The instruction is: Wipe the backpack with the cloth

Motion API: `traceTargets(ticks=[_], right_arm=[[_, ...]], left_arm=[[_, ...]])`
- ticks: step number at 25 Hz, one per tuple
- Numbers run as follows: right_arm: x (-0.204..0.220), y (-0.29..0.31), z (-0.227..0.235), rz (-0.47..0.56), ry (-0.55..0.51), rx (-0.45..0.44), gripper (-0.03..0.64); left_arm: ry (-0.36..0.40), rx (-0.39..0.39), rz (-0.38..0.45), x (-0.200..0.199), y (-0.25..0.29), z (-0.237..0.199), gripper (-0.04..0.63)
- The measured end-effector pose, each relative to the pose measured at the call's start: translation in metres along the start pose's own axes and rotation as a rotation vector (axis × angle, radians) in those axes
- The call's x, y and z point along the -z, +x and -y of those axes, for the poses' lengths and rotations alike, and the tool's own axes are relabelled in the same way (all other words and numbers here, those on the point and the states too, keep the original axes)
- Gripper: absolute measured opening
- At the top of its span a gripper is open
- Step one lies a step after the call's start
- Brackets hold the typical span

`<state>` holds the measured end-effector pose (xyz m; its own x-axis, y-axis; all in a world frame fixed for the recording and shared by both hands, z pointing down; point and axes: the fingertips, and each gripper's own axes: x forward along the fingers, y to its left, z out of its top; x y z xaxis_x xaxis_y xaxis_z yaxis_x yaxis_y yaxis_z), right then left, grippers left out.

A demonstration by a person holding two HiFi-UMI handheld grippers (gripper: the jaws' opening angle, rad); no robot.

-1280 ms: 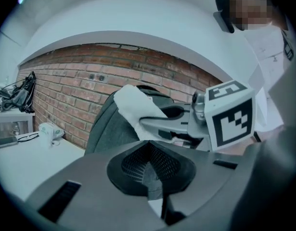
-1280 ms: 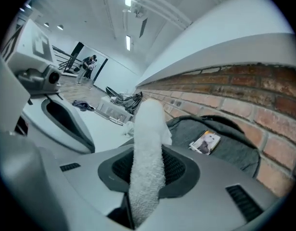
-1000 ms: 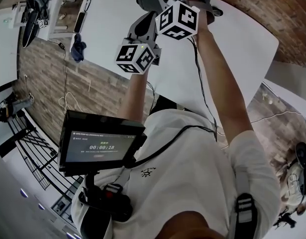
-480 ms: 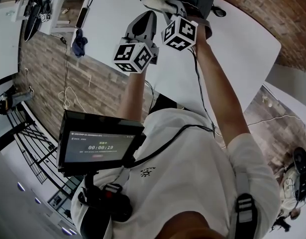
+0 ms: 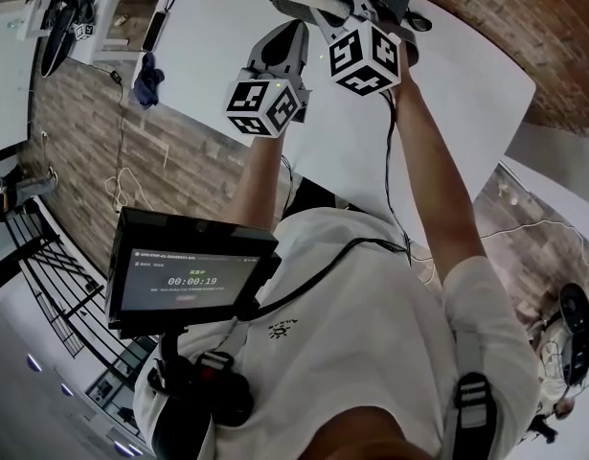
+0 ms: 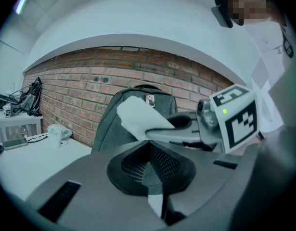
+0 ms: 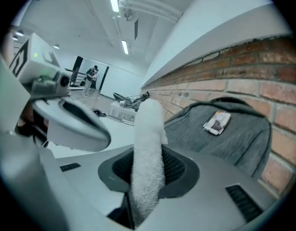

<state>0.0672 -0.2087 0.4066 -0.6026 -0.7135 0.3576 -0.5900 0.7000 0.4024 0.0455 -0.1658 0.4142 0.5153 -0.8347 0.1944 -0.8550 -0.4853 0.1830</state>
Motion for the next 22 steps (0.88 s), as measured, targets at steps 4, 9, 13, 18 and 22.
traceTargets(ticks=[4,9,13,18,22], right_arm=[[-0.029,-0.003,0.039,0.029,-0.019,0.084,0.097],[-0.033,-0.006,0.072,0.019,0.001,0.171,0.097],[-0.01,0.005,0.069,-0.072,0.001,0.158,0.097],[0.028,0.016,0.018,-0.126,0.049,0.029,0.097],[0.05,0.021,-0.016,-0.15,0.077,-0.062,0.097]], left_arm=[[0.0,0.03,0.005,-0.001,0.007,0.015,0.002],[0.003,0.069,-0.004,0.002,0.017,0.037,0.001],[0.0,0.081,-0.003,0.004,0.017,0.043,0.001],[0.0,0.066,-0.014,0.008,0.01,0.035,0.002],[-0.001,0.044,-0.019,0.011,0.002,0.025,0.001]])
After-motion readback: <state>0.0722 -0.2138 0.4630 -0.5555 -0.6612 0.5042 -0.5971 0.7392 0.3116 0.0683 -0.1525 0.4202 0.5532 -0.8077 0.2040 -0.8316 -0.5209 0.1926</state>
